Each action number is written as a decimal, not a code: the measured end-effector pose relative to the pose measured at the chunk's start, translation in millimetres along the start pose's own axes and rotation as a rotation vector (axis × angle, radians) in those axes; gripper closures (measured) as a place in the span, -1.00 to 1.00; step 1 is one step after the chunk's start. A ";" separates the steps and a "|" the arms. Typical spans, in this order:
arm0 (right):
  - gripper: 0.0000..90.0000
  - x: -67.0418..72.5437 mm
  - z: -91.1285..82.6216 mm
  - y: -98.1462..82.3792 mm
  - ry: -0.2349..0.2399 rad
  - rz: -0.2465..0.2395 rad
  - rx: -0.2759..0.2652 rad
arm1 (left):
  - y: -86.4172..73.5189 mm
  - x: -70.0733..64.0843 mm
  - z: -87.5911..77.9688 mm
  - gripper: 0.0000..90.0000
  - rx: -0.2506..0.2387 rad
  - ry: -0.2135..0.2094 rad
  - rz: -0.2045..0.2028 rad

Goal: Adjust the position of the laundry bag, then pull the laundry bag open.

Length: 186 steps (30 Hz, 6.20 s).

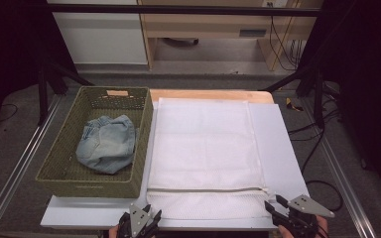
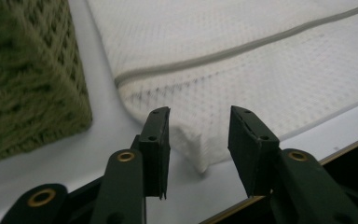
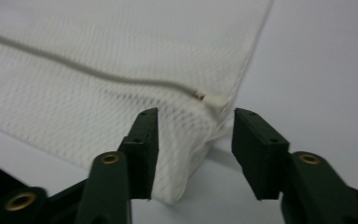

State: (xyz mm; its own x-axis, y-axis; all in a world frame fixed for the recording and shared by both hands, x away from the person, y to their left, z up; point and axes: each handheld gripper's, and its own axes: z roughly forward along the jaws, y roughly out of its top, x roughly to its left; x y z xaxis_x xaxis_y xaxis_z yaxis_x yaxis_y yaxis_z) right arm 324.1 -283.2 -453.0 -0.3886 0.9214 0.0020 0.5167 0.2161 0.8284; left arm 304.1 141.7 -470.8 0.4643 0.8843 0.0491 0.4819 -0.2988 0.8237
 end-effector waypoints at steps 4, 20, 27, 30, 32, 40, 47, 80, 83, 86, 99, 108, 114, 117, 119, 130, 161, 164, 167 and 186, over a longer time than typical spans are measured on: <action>-0.29 -8.5 1.7 10.5 -0.063 -0.032 -0.058 | 12.3 -7.2 -2.7 -0.10 -0.040 -0.038 0.030; 0.05 -36.7 23.2 18.0 -0.094 -0.012 0.028 | 59.3 -14.6 25.4 -0.56 -0.068 -0.110 0.116; 0.62 -33.1 23.9 17.5 -0.072 -0.042 0.049 | 69.0 -19.4 43.0 -0.64 -0.061 -0.142 0.130; 0.81 -33.8 25.4 16.6 -0.060 -0.049 0.064 | 68.9 -18.5 44.7 -0.68 -0.063 -0.151 0.122; 0.91 -34.0 28.3 16.1 -0.048 -0.061 0.078 | 68.0 -18.1 43.6 -0.72 -0.069 -0.164 0.114; 1.00 -33.2 34.7 10.8 -0.022 -0.079 0.120 | 57.5 -10.9 35.4 -0.72 -0.067 -0.165 0.099; 1.00 -36.6 33.6 8.6 -0.012 -0.069 0.115 | 53.7 -8.9 33.6 -0.72 -0.056 -0.169 0.099; 0.42 -36.9 38.5 5.0 -0.008 -0.083 0.146 | 53.5 -6.4 24.9 -0.68 -0.073 -0.170 0.085; 0.45 -34.7 40.6 5.6 -0.007 -0.091 0.154 | 53.3 -7.2 25.1 -0.68 -0.070 -0.173 0.088; 0.45 -33.4 42.1 6.0 -0.001 -0.099 0.156 | 53.2 -8.0 25.3 -0.68 -0.067 -0.175 0.095; 0.46 -30.4 47.1 8.7 0.005 -0.104 0.158 | 52.5 -9.2 26.4 -0.67 -0.067 -0.176 0.089; 0.47 -27.9 48.6 10.4 0.024 -0.111 0.146 | 52.0 -10.7 27.4 -0.67 -0.058 -0.183 0.096; 0.48 -28.1 48.3 10.3 0.030 -0.107 0.144 | 52.4 -11.4 26.8 -0.67 -0.064 -0.184 0.093; 0.50 -28.1 48.6 10.2 0.034 -0.107 0.141 | 52.5 -9.9 26.5 -0.67 -0.061 -0.182 0.095; 0.51 -28.1 48.7 10.4 0.043 -0.115 0.142 | 52.5 -9.3 26.3 -0.67 -0.063 -0.181 0.093; 0.52 -21.0 52.2 15.3 0.068 -0.127 0.123 | 52.7 -9.3 26.3 -0.67 -0.063 -0.181 0.092; 0.60 -17.1 59.6 8.9 0.097 -0.141 0.177 | 53.6 -8.6 25.7 -0.65 -0.068 -0.179 0.084; 0.72 -15.3 60.0 9.4 0.090 -0.145 0.181 | 53.5 -9.0 26.0 -0.65 -0.065 -0.181 0.086; 0.81 -14.3 60.9 9.9 0.082 -0.155 0.176 | 53.5 -9.9 26.1 -0.64 -0.065 -0.183 0.087; 0.88 -5.7 40.3 40.0 0.091 -0.232 0.108 | 77.6 -14.6 31.0 -0.53 -0.065 -0.255 0.095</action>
State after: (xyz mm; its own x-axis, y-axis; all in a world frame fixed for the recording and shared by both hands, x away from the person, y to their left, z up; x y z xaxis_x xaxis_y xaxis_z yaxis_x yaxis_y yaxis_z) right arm 377.8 -266.8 -442.5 -0.5707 0.8113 -0.1268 0.4822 0.4561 0.7480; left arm 357.8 94.6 -425.1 0.6815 0.7317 -0.0091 0.3820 -0.3452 0.8573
